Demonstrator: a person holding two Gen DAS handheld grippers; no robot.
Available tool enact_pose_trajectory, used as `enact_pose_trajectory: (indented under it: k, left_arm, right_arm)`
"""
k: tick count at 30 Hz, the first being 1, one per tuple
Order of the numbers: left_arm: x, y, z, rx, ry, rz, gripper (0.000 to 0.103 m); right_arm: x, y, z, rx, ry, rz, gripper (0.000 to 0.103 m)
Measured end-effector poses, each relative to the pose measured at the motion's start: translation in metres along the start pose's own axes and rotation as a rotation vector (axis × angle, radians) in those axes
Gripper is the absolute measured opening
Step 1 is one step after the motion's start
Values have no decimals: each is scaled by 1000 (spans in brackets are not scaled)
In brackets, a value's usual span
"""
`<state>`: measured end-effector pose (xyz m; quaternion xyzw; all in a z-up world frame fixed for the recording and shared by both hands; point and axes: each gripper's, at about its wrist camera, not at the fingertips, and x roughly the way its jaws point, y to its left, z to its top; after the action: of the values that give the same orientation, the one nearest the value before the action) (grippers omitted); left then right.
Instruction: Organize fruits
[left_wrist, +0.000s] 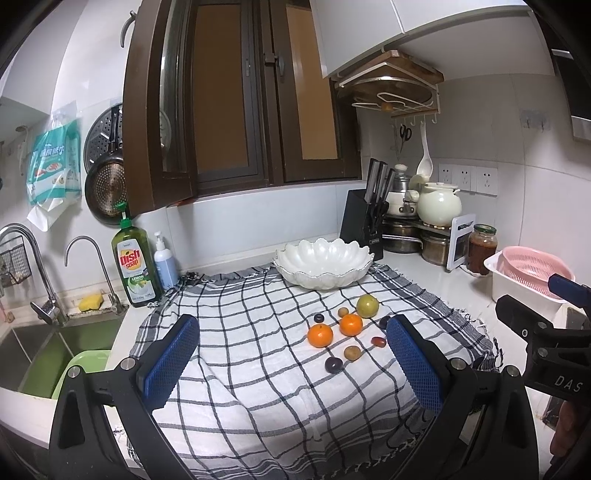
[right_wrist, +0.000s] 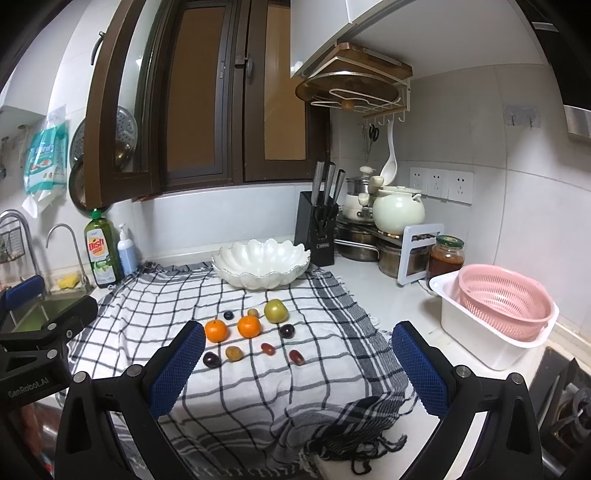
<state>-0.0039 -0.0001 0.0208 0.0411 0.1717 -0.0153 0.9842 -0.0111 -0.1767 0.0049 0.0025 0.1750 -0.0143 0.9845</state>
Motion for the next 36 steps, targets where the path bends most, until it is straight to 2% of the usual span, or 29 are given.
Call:
enact_pose_trajectory:
  k: [36]
  left_arm:
    - [-2,-12,3,2,-33,-13,103]
  right_arm:
    - [-5,-5,5,-15,-18,-14,102]
